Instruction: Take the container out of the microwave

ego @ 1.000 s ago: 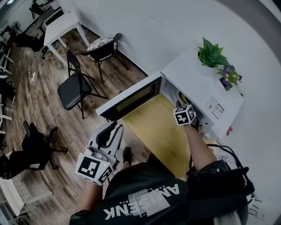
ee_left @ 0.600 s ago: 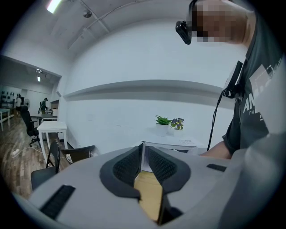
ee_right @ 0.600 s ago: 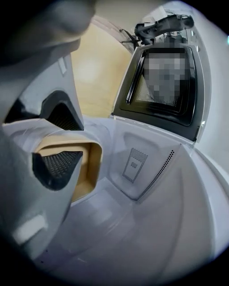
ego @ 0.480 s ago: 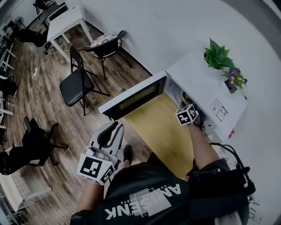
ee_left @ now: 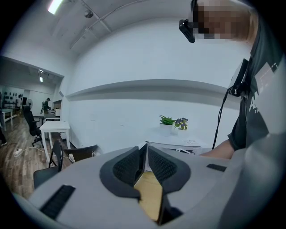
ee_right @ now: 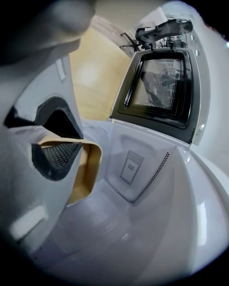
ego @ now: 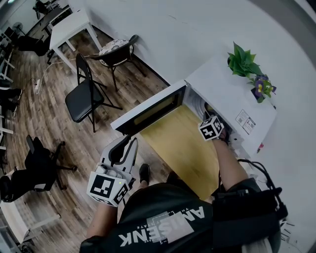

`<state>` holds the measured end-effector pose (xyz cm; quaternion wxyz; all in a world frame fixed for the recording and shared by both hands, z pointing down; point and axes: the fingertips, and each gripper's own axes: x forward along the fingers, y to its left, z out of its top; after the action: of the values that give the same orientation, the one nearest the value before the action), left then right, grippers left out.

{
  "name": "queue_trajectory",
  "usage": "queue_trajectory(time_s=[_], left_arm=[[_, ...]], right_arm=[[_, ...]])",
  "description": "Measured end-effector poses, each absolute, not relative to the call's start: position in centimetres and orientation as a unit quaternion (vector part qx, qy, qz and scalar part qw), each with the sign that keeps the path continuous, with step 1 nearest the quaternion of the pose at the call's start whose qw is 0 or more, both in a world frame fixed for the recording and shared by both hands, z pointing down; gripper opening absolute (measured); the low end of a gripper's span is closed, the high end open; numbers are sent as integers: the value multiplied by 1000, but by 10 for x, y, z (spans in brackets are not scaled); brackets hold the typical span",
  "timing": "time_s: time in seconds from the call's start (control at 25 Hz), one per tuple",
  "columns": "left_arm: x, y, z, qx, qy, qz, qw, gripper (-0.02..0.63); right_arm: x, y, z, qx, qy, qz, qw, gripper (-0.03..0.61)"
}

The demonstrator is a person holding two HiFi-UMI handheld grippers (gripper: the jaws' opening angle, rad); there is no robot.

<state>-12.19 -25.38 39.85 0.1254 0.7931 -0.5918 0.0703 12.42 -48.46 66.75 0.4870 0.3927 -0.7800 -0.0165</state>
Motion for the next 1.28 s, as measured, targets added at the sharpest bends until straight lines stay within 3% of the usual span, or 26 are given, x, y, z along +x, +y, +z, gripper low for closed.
queue_trajectory(time_s=[1.28], left_arm=[[-133,-296,374,891,-446,30,84,18]], right_arm=[[27,-314,523,359,-866,98,334,28]])
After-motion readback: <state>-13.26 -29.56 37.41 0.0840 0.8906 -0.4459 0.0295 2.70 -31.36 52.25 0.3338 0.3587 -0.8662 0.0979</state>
